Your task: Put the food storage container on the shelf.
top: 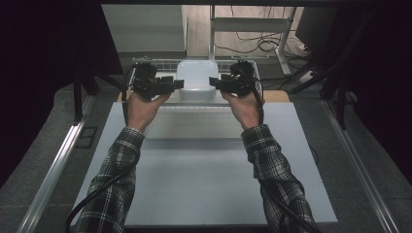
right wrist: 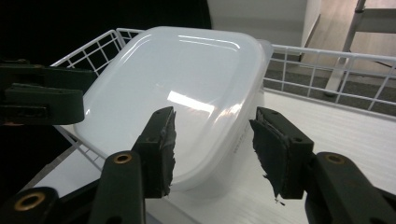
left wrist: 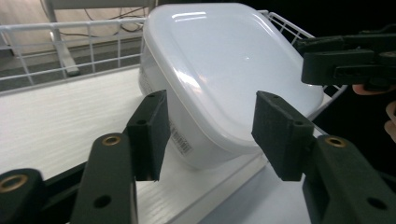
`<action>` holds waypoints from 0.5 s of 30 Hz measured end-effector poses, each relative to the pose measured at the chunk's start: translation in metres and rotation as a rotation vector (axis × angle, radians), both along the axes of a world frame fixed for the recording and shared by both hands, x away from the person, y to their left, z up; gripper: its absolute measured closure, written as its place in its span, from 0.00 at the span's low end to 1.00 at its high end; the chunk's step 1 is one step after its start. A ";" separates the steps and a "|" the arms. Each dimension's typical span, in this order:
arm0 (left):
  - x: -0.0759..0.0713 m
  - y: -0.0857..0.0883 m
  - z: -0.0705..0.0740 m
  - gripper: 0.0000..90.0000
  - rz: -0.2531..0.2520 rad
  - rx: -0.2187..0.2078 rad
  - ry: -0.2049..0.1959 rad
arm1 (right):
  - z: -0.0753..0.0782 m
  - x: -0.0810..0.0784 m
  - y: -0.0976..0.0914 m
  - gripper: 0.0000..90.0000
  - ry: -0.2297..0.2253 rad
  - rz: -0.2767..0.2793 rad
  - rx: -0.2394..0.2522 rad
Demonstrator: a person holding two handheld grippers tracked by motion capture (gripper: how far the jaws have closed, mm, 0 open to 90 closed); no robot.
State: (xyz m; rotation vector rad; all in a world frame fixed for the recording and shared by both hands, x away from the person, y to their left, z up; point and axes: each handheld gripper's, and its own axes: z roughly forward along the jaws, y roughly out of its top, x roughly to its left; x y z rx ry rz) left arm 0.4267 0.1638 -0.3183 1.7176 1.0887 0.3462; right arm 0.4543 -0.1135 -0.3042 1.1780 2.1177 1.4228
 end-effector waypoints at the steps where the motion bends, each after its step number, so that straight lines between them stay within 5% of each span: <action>1: 0.000 0.000 0.000 0.48 0.014 0.002 -0.015 | 0.001 0.001 0.000 0.53 -0.005 -0.010 -0.002; 8: -0.003 0.003 0.004 0.38 0.034 -0.021 -0.057 | 0.000 0.000 -0.006 0.47 -0.022 -0.027 0.029; 15: -0.011 0.001 0.002 0.25 -0.025 -0.015 -0.064 | 0.002 -0.005 -0.008 0.29 -0.022 0.041 0.047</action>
